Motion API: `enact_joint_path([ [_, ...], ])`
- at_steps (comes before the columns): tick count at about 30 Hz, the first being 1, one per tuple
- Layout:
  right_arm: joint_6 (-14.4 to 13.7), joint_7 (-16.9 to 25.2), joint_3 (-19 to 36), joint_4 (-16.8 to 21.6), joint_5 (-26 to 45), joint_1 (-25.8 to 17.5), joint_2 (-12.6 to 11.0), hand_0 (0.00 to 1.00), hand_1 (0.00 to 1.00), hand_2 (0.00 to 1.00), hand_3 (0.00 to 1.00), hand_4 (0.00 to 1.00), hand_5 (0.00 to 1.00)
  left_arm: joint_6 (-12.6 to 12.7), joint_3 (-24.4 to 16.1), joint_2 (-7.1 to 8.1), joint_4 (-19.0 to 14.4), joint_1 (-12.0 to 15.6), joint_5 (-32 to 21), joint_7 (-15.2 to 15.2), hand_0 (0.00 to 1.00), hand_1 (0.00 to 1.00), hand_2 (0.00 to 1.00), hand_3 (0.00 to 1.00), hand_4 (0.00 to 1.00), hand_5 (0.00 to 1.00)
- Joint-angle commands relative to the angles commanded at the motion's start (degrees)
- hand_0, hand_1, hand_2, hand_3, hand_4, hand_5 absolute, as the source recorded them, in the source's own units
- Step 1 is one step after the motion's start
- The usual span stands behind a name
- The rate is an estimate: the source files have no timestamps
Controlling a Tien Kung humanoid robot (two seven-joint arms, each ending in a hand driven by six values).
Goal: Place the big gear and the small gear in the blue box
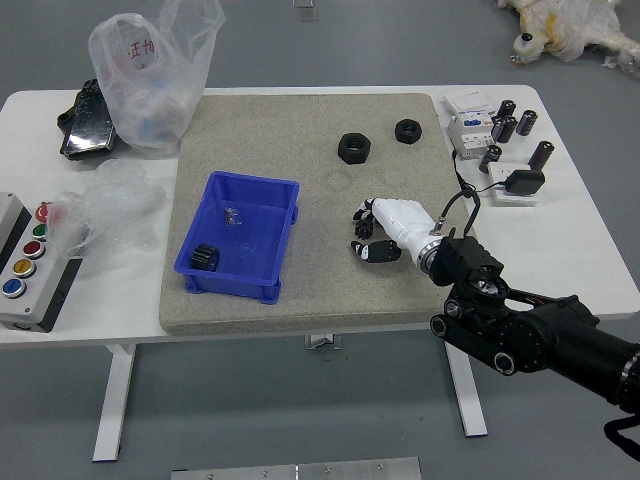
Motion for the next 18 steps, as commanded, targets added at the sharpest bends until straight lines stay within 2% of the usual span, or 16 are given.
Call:
enact_joint_path([
  [1,-0.33,0.08,-0.11,0.03,-0.07,0.0,-0.01,0.426,0.483,0.335,0.442,0.173,0.002,0.01,0.03,0.01,0.0,-0.01,-0.03,-0.02,0.666,0.559,0.531,0.649,0.729,0.371],
  [6,-1.77,0.65,-0.04,0.56,-1.17,-0.24,0.04,0.426,0.483,0.335,0.442,0.173,0.002,0.05,0.04,0.01,0.02,-0.02,-0.07,-0.07,0.666,0.559,0.531,0.649,0.729,0.371],
  [7,-1.93,0.79,0.12,0.73,-1.44,-0.29,0.04,0.423,0.454,0.291,0.399,0.125,0.002,0.06,0.06,0.0,0.03,-0.02,-0.1,-0.08,0.666,0.559,0.531,0.65,0.725,0.369],
  [10,-2.26,1.13,0.85,1.96,-2.39,-0.37,-0.24,0.423,0.454,0.291,0.399,0.125,0.002,0.08,0.15,-0.02,0.03,-0.05,-0.2,-0.13,0.666,0.559,0.531,0.65,0.725,0.369],
  [15,-2.29,1.08,2.52,7.91,-4.82,-0.06,-1.56,0.425,0.45,0.288,0.397,0.128,0.002,0.11,0.03,0.02,0.05,0.03,-0.09,-0.12,0.666,0.558,0.532,0.65,0.725,0.366],
  [18,-2.19,0.84,2.66,12.21,-6.76,0.57,-1.49,0.425,0.45,0.288,0.397,0.128,0.002,0.08,-0.14,0.02,0.04,0.09,0.08,-0.05,0.666,0.558,0.532,0.65,0.725,0.366],
])
